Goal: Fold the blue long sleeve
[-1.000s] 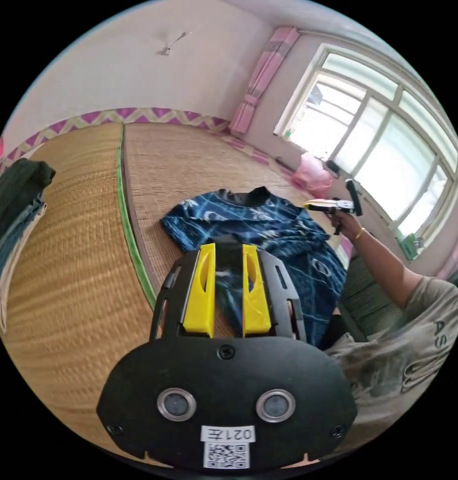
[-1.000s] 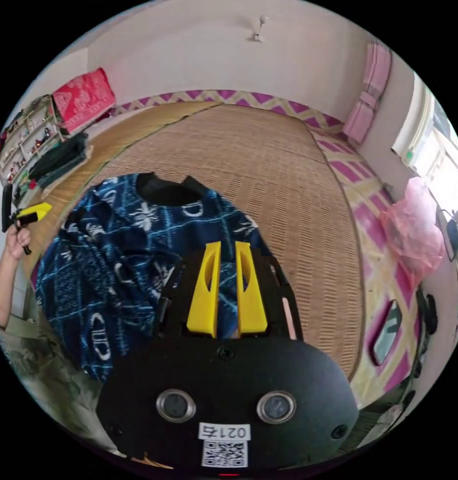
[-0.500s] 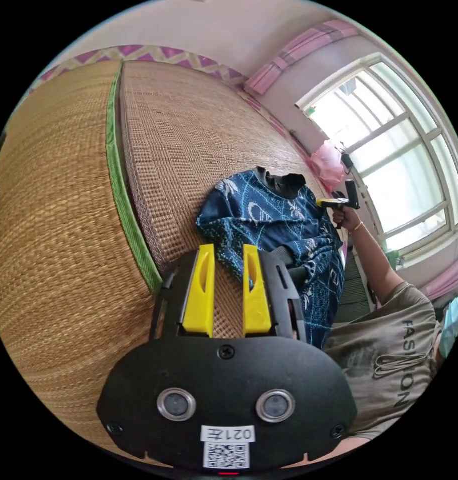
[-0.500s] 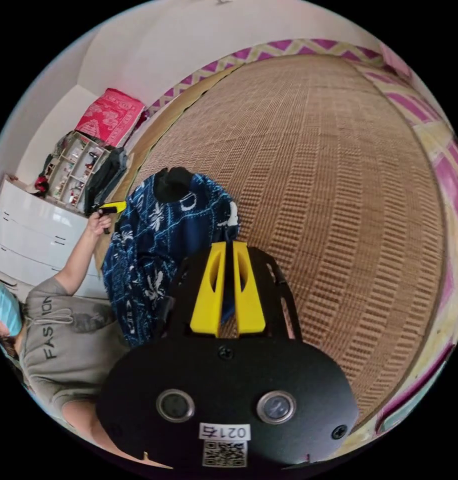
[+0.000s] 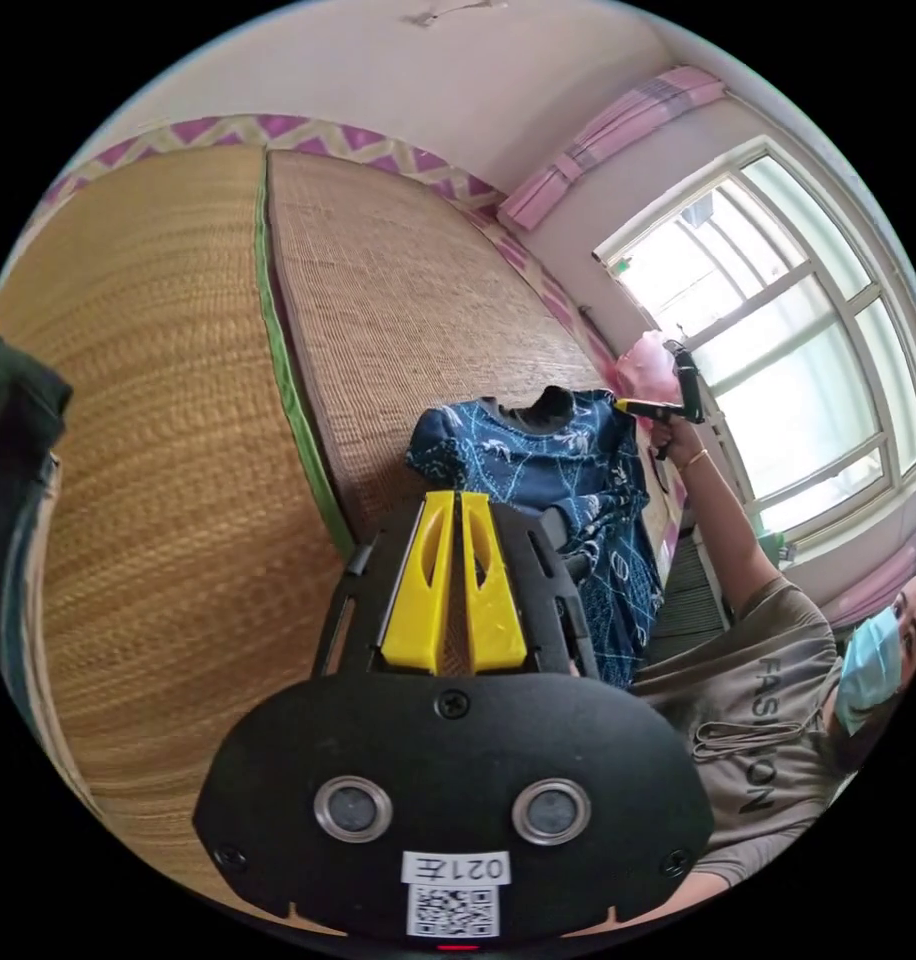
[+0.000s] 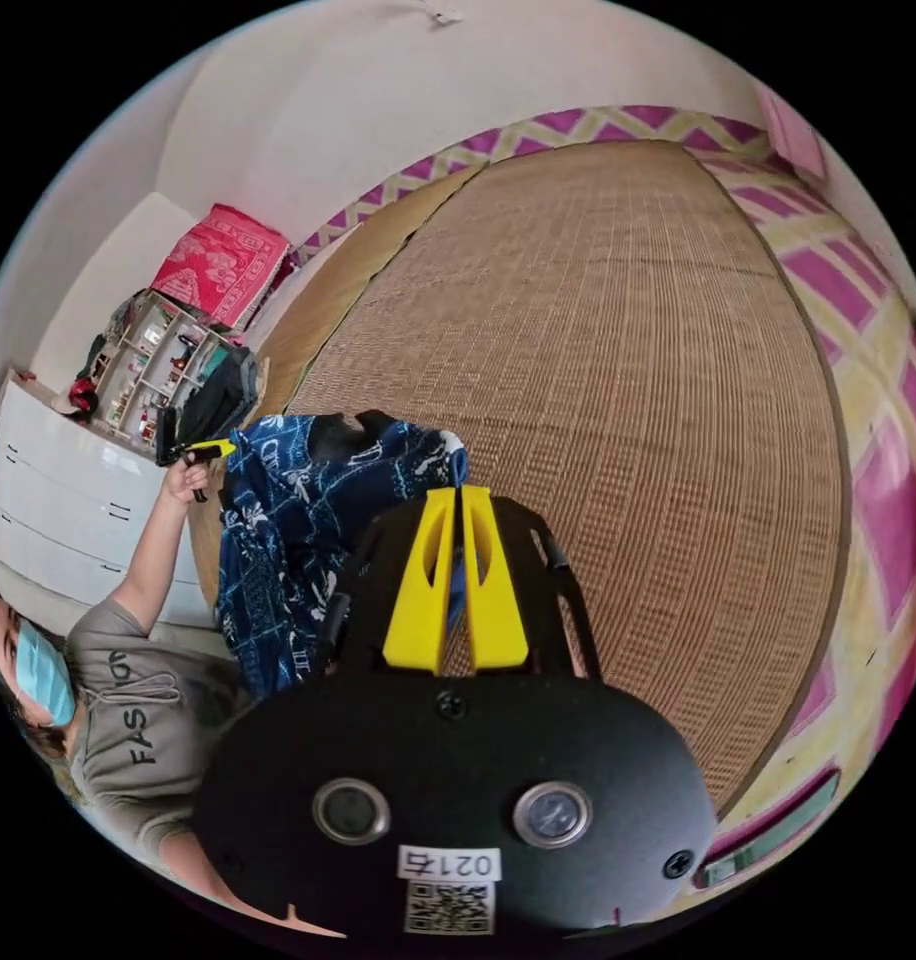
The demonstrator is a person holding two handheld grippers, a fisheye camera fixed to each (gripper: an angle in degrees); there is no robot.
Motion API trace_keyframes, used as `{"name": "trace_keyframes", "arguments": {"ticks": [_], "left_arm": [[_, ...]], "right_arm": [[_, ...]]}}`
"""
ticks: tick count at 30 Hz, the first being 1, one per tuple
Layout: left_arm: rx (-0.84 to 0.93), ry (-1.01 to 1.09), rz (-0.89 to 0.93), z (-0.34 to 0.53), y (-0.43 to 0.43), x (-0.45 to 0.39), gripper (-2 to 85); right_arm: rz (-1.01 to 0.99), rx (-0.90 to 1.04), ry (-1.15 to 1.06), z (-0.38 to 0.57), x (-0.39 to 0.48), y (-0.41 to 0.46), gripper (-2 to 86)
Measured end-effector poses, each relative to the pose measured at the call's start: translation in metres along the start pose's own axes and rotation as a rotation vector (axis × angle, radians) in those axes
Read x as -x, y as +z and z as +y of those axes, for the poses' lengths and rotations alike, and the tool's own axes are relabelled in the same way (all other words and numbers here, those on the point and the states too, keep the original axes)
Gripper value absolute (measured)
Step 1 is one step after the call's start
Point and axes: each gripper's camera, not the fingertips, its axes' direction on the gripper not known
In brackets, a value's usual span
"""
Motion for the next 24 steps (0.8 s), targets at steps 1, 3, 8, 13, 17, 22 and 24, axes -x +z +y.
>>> {"name": "trace_keyframes", "arguments": {"ticks": [1,3,8,13,17,22,24], "left_arm": [[-0.002,0.001,-0.035,-0.013,-0.007,0.003,-1.0],[0.0,-0.011,-0.075,-0.035,-0.014,0.012,-0.9],[-0.138,-0.049,-0.16,-0.077,-0.024,0.058,-0.2],[0.01,-0.261,-0.055,-0.062,0.03,0.137,2.4],[-0.18,-0.254,0.002,-0.024,0.005,0.151,3.5],[-0.124,-0.001,-0.023,-0.006,0.002,0.095,4.7],[-0.062,0.099,-0.066,-0.003,0.016,0.062,4.9]], "right_arm": [[0.013,-0.003,-0.01,-0.009,0.004,0.0,-0.2],[0.046,-0.025,-0.025,-0.043,0.017,0.001,0.0],[0.121,-0.138,-0.096,-0.088,0.04,0.011,0.6],[0.19,0.089,0.061,-0.095,0.011,0.078,3.3],[0.233,-0.067,0.074,-0.065,0.015,0.058,3.6],[0.138,-0.058,-0.405,-0.032,0.115,0.066,4.9],[0.155,0.031,-0.611,-0.016,0.182,0.097,8.2]]}}
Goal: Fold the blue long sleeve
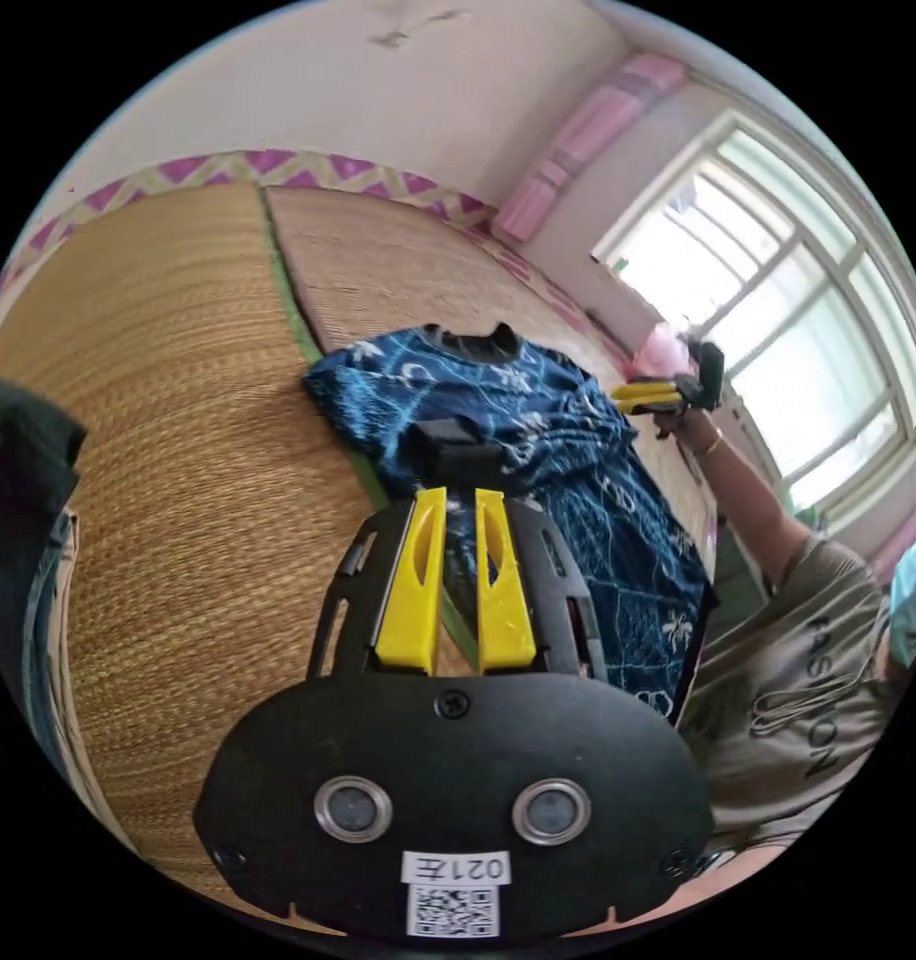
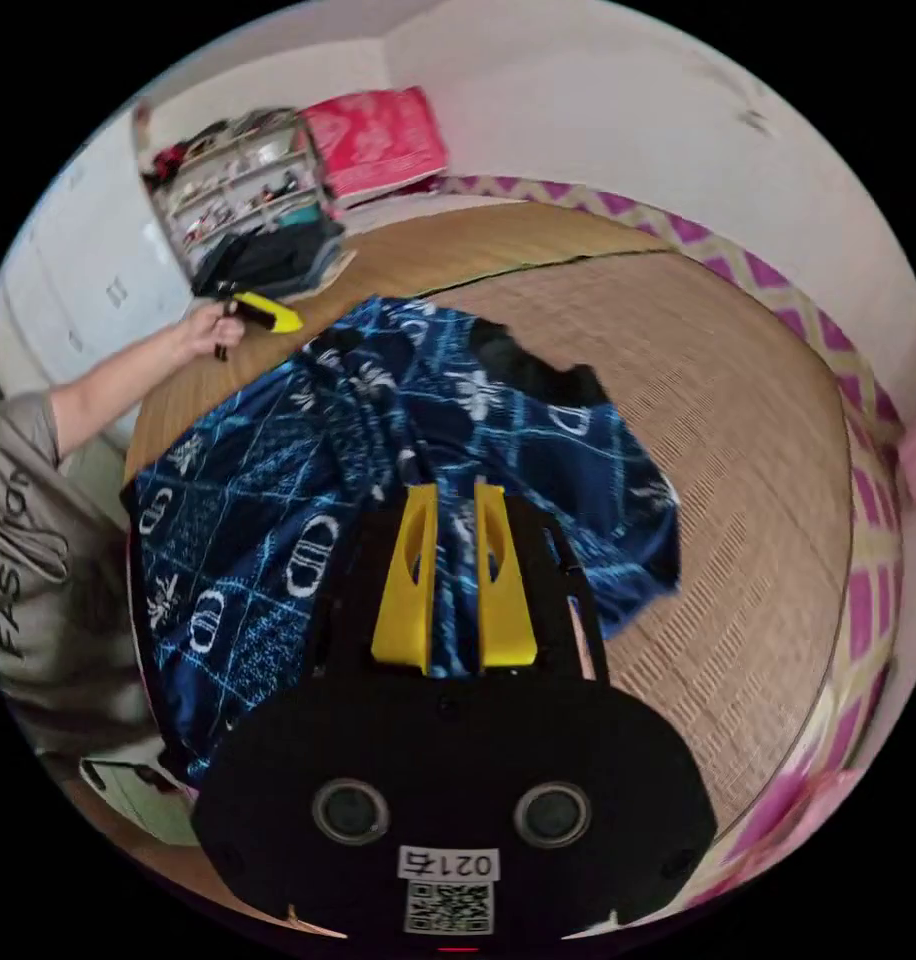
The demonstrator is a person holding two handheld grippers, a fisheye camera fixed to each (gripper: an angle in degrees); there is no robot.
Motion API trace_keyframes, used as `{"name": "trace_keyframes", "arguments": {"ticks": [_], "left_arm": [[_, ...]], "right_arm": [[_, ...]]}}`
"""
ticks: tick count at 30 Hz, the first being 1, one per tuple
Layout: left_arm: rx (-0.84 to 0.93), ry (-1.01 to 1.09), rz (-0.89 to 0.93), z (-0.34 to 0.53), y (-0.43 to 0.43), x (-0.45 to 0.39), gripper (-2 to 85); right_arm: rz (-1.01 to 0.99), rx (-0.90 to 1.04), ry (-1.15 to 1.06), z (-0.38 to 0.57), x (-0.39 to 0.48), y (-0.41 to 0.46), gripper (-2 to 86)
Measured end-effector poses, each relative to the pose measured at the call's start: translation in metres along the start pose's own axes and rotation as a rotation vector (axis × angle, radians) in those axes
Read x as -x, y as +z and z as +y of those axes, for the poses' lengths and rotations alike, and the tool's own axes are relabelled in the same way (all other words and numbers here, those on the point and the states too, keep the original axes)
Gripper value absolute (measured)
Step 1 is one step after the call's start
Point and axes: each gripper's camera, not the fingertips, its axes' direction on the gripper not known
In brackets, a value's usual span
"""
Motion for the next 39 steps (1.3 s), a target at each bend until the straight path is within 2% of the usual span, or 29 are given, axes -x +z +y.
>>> {"name": "trace_keyframes", "arguments": {"ticks": [3,9,13,16,18,20,22,26,28,30,33,36,39], "left_arm": [[0.011,0.096,-0.028,0.003,0.016,-0.047,4.9],[-0.024,0.038,-0.015,0.017,0.025,-0.069,4.4],[-0.033,0.012,-0.015,0.042,0.01,-0.068,4.0],[-0.04,-0.01,-0.009,0.056,-0.003,-0.065,3.3],[-0.038,-0.016,-0.017,0.06,-0.011,-0.064,3.0],[-0.05,-0.014,-0.024,0.061,-0.021,-0.066,2.4],[-0.056,-0.006,-0.023,0.057,-0.025,-0.069,2.0],[-0.059,0.022,-0.017,0.039,-0.022,-0.082,1.9],[-0.054,0.036,-0.011,0.028,-0.015,-0.089,2.3],[-0.052,0.043,-0.007,0.017,-0.008,-0.096,2.8],[-0.05,0.048,0.027,0.0,0.007,-0.11,3.2],[-0.02,0.052,0.039,-0.017,0.025,-0.125,3.4],[0.003,0.05,0.047,-0.031,0.04,-0.14,3.4]], "right_arm": [[0.028,0.055,-0.152,-0.033,0.076,0.03,9.8],[0.132,0.061,-0.243,-0.097,0.173,0.09,10.2],[0.122,0.034,-0.189,-0.126,0.192,0.116,10.1],[0.092,0.077,-0.154,-0.14,0.193,0.134,3.6],[0.149,0.009,-0.126,-0.135,0.191,0.116,1.1],[0.107,-0.088,-0.057,-0.12,0.173,0.077,0.7],[0.068,-0.209,0.039,-0.091,0.145,0.022,0.6],[0.065,-0.431,0.289,0.027,0.051,-0.128,0.6],[0.109,-0.474,0.407,0.089,0.009,-0.183,0.6],[0.238,-0.499,0.582,0.18,-0.039,-0.24,0.6],[0.371,-0.538,0.776,0.292,-0.085,-0.288,0.7],[0.355,-0.631,0.936,0.396,-0.122,-0.317,0.7],[0.344,-0.636,1.067,0.474,-0.149,-0.326,0.8]]}}
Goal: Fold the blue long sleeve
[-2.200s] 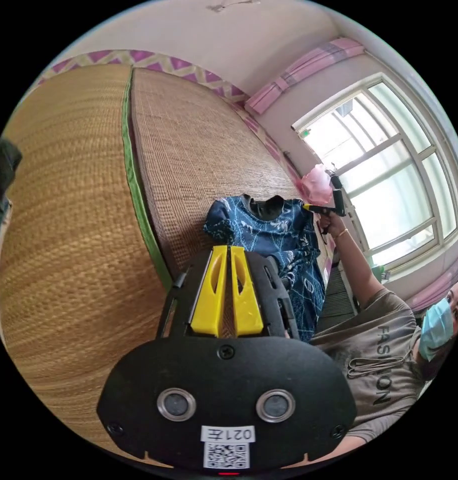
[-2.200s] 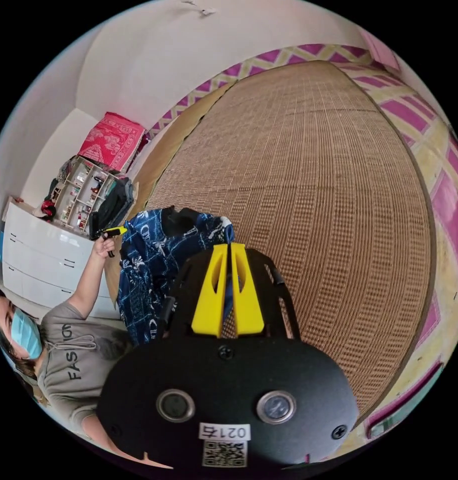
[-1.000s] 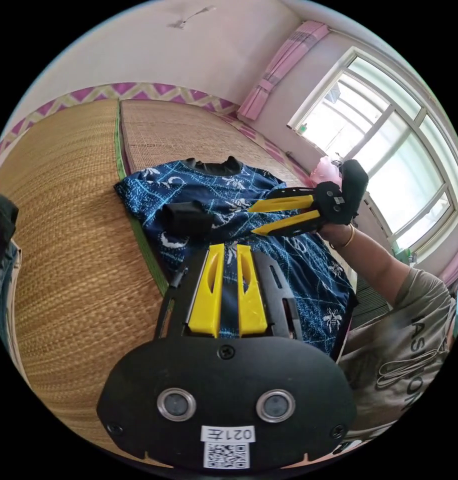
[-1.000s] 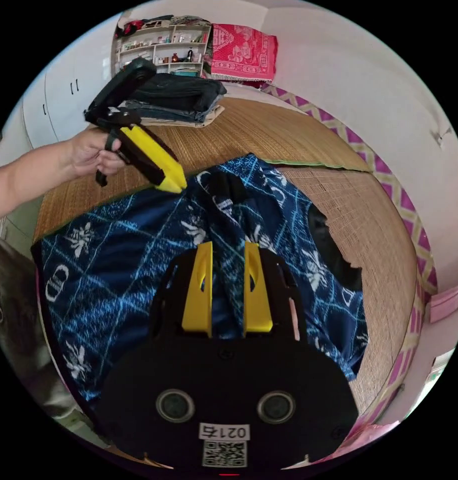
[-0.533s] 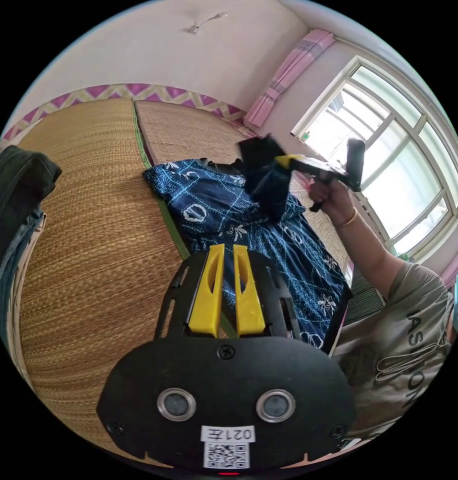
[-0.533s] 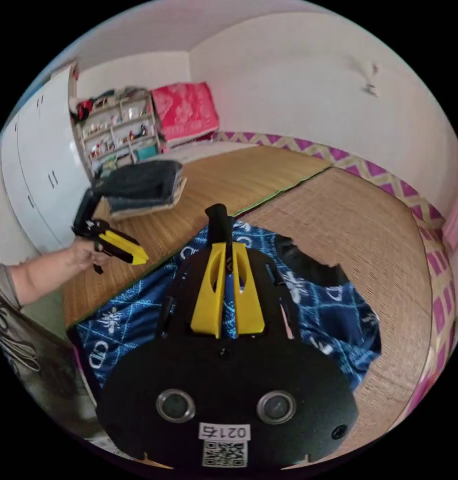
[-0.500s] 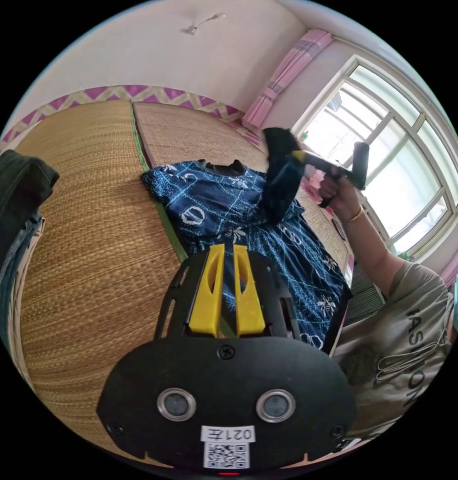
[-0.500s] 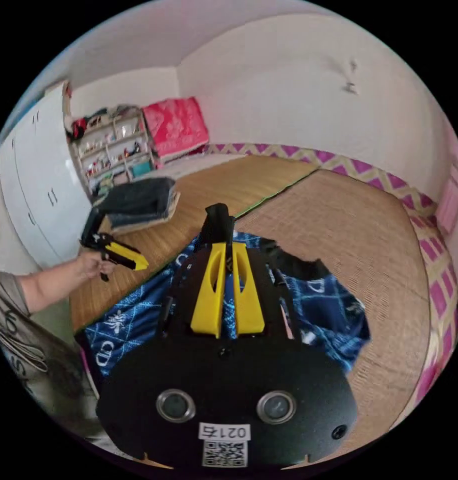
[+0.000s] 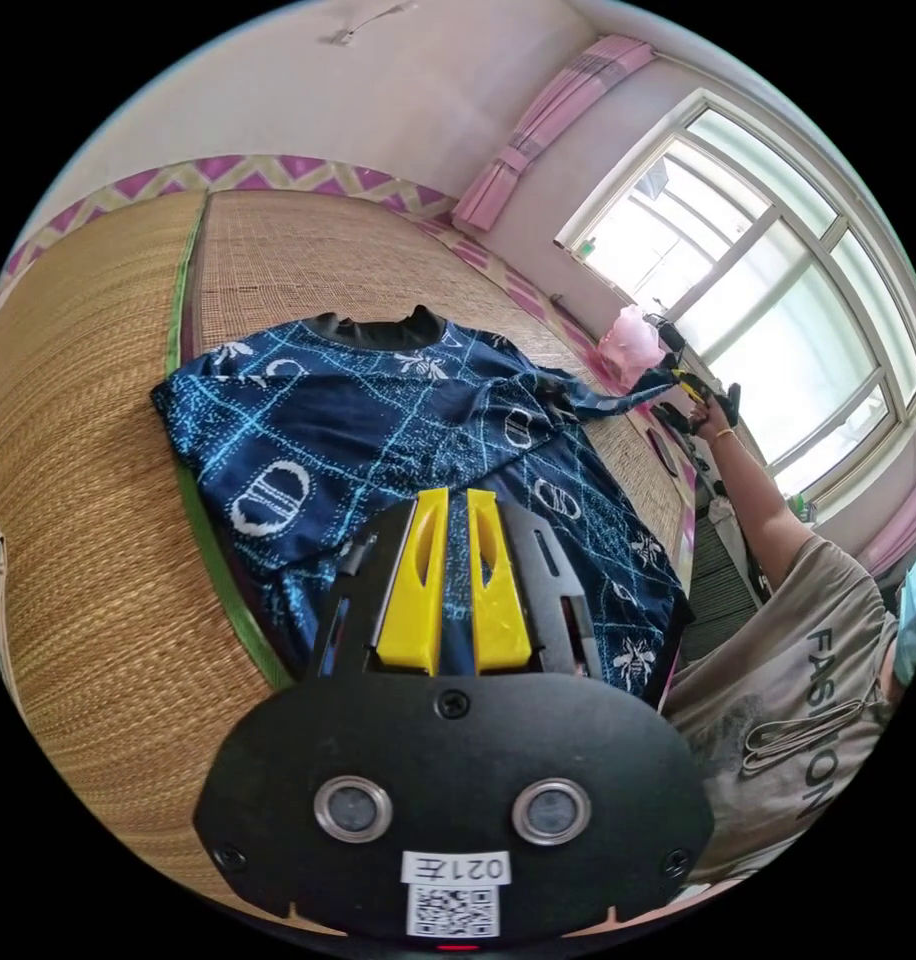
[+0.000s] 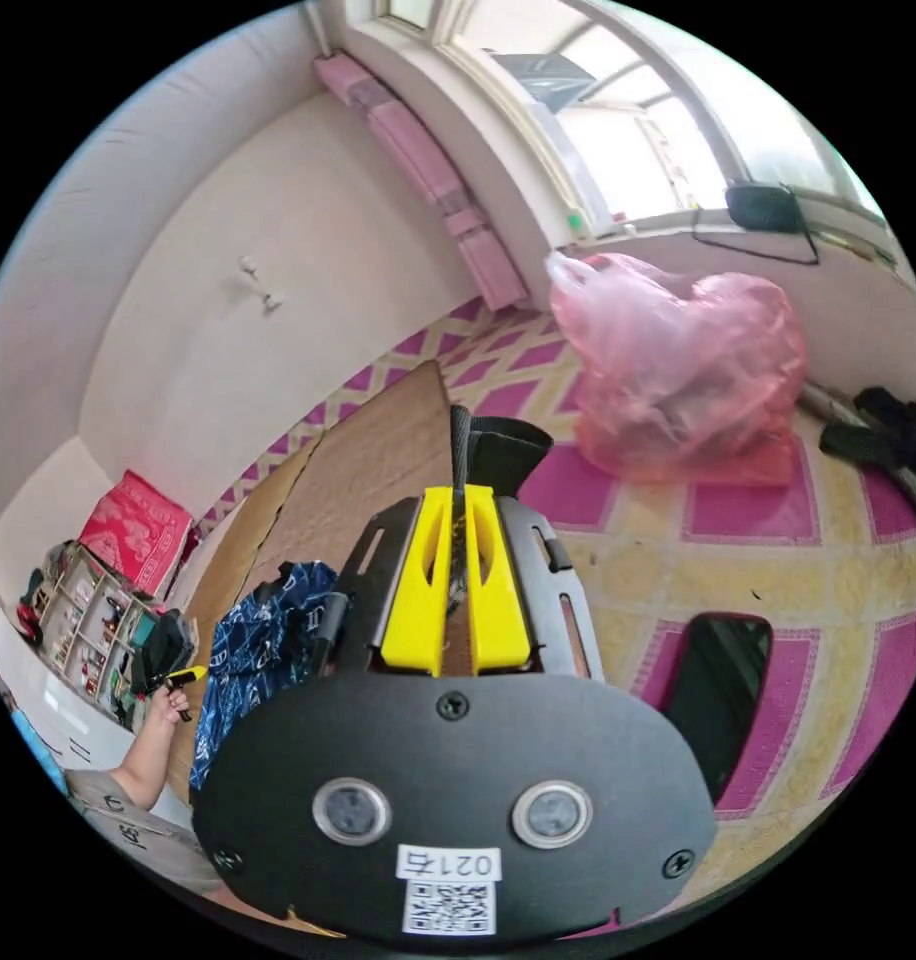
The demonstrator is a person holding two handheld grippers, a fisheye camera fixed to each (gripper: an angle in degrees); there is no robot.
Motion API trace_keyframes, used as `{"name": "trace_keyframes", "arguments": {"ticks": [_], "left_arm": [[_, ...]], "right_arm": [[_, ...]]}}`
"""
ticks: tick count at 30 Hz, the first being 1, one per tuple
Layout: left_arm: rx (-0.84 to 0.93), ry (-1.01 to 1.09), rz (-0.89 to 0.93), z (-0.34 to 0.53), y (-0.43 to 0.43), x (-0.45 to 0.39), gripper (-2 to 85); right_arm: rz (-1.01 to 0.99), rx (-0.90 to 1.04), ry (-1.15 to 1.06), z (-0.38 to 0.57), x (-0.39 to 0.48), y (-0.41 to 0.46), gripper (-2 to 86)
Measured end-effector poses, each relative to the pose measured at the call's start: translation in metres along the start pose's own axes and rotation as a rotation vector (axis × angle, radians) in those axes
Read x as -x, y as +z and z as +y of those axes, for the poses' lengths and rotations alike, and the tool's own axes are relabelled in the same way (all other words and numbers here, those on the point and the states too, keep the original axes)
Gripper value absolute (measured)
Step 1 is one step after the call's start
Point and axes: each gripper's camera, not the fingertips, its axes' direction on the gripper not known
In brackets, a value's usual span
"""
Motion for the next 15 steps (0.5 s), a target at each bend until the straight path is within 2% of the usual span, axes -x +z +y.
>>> {"name": "trace_keyframes", "arguments": {"ticks": [4,8,13,15], "left_arm": [[0.019,-0.012,0.005,-0.016,0.014,-0.015,3.4],[0.031,-0.025,0.016,-0.027,0.026,-0.03,3.4],[0.041,-0.009,0.066,-0.043,0.037,-0.053,3.3],[0.052,0.013,0.061,-0.049,0.042,-0.064,3.3]], "right_arm": [[0.003,0.125,0.052,0.003,-0.058,0.015,1.2],[-0.007,0.381,0.24,0.026,-0.106,0.061,2.2],[-0.013,0.297,0.334,0.051,-0.112,0.034,6.4],[0.214,0.231,0.27,0.053,-0.081,0.006,8.1]]}}
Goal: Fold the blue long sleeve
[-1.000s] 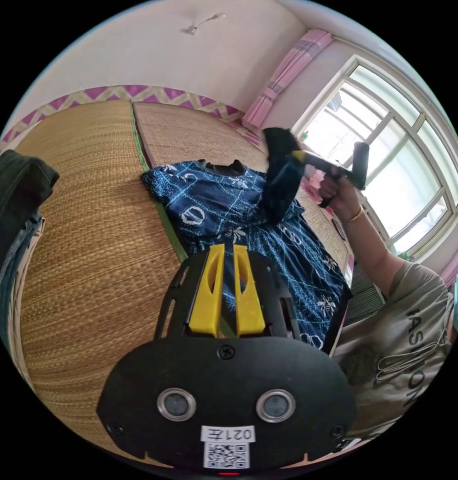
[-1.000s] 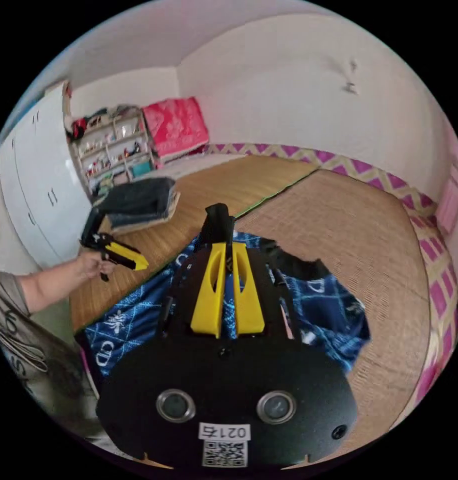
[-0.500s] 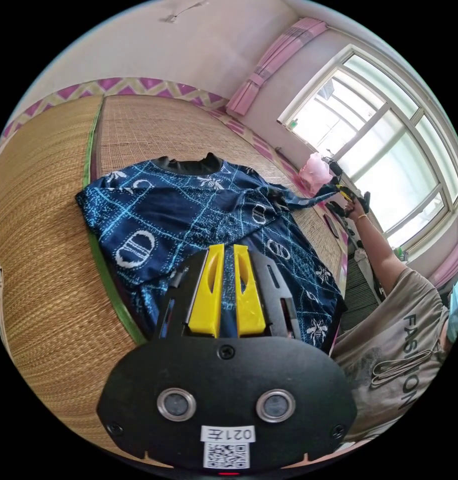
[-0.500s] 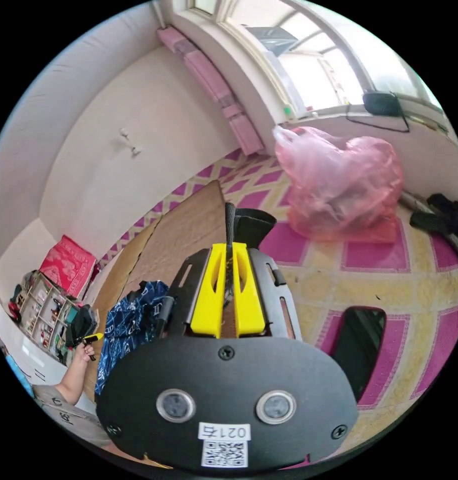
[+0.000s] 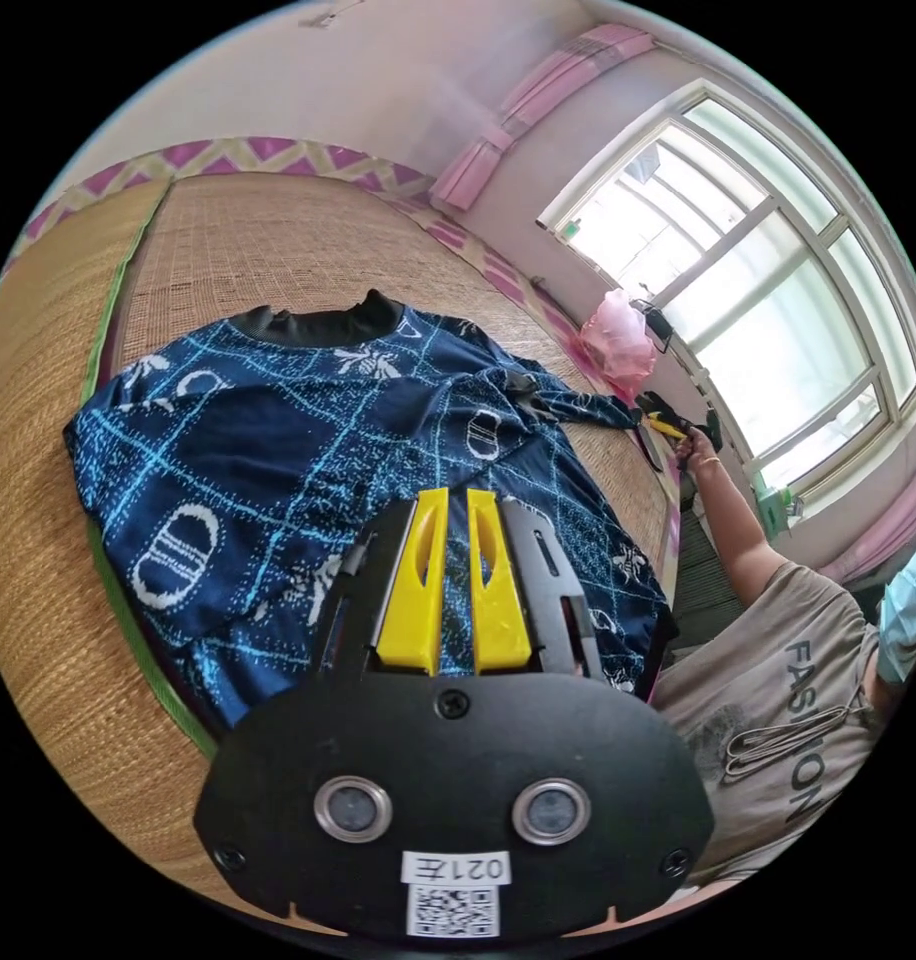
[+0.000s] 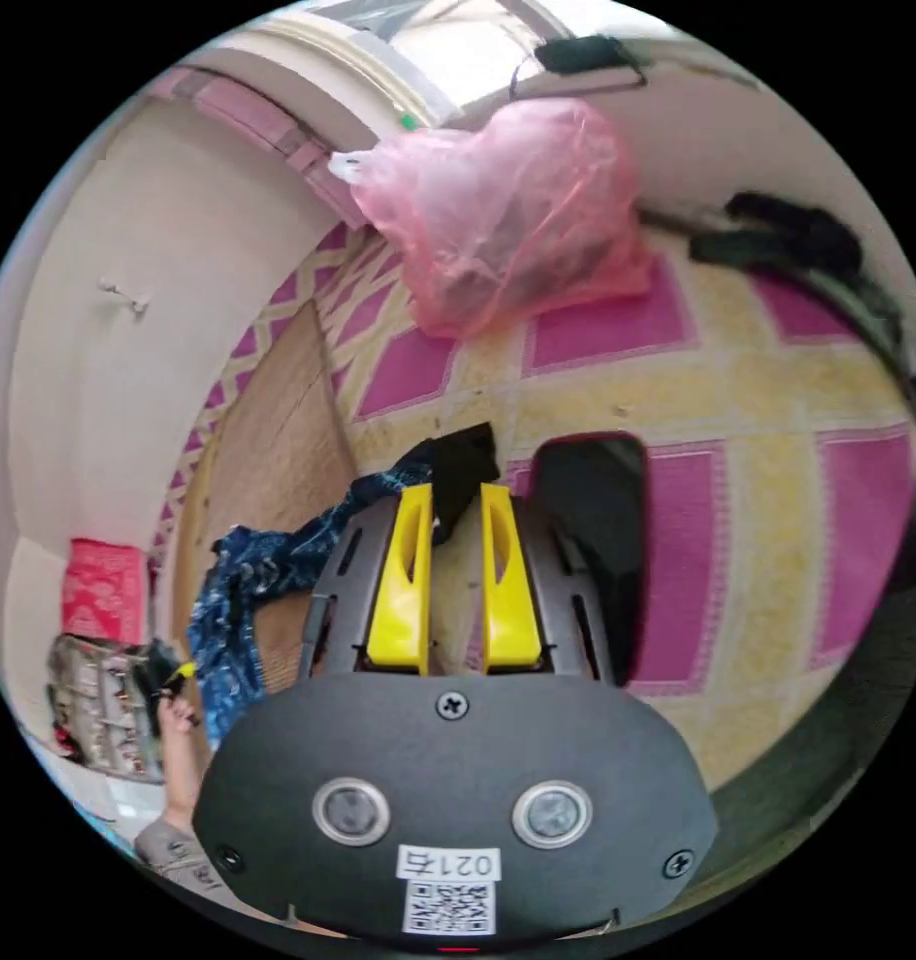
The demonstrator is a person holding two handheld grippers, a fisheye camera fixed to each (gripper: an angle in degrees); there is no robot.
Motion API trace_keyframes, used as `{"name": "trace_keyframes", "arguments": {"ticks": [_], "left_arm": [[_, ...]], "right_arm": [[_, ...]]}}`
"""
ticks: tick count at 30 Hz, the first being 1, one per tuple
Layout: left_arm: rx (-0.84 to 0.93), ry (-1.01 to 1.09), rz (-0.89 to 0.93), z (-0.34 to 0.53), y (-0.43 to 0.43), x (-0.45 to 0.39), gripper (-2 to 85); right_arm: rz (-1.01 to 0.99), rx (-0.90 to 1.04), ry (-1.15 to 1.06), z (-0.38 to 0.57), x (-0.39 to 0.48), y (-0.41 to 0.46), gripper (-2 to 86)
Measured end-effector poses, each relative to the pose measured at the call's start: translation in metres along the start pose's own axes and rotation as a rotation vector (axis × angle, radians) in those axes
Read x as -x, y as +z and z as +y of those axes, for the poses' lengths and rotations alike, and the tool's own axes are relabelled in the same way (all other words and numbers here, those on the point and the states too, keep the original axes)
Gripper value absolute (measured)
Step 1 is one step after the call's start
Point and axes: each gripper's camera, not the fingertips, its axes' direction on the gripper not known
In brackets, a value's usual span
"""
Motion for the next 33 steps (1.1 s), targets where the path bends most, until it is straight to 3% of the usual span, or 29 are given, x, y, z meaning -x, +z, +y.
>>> {"name": "trace_keyframes", "arguments": {"ticks": [3,5,9,12,17,24,28,30,33], "left_arm": [[0.019,0.04,-0.003,-0.011,0.012,-0.021,3.4],[0.029,0.076,-0.006,-0.018,0.024,-0.041,3.4],[0.01,0.21,-0.089,-0.029,0.049,-0.084,4.5],[0.036,0.393,-0.23,-0.042,0.082,-0.132,6.6],[0.017,0.566,-0.278,-0.065,0.125,-0.195,8.0],[0.107,0.707,-0.374,-0.07,0.179,-0.237,8.2],[0.162,0.643,-0.41,-0.069,0.193,-0.228,2.6],[0.124,0.584,-0.416,-0.069,0.182,-0.221,0.2],[-0.033,0.429,-0.284,-0.064,0.129,-0.195,-0.7]], "right_arm": [[0.197,-0.152,-0.204,0.021,0.07,-0.026,7.7],[0.188,-0.163,-0.394,0.033,0.127,-0.019,6.4],[0.223,-0.093,-0.787,0.079,0.268,0.046,0.2],[0.205,0.071,-0.896,0.106,0.339,0.115,-0.6],[0.303,0.296,-0.973,0.132,0.393,0.204,-0.6],[0.457,0.172,-0.977,0.167,0.427,0.227,-0.6],[0.466,0.147,-0.96,0.175,0.434,0.23,-0.6],[0.452,0.141,-0.943,0.176,0.436,0.23,-0.6],[0.416,0.14,-0.92,0.175,0.435,0.229,-0.6]]}}
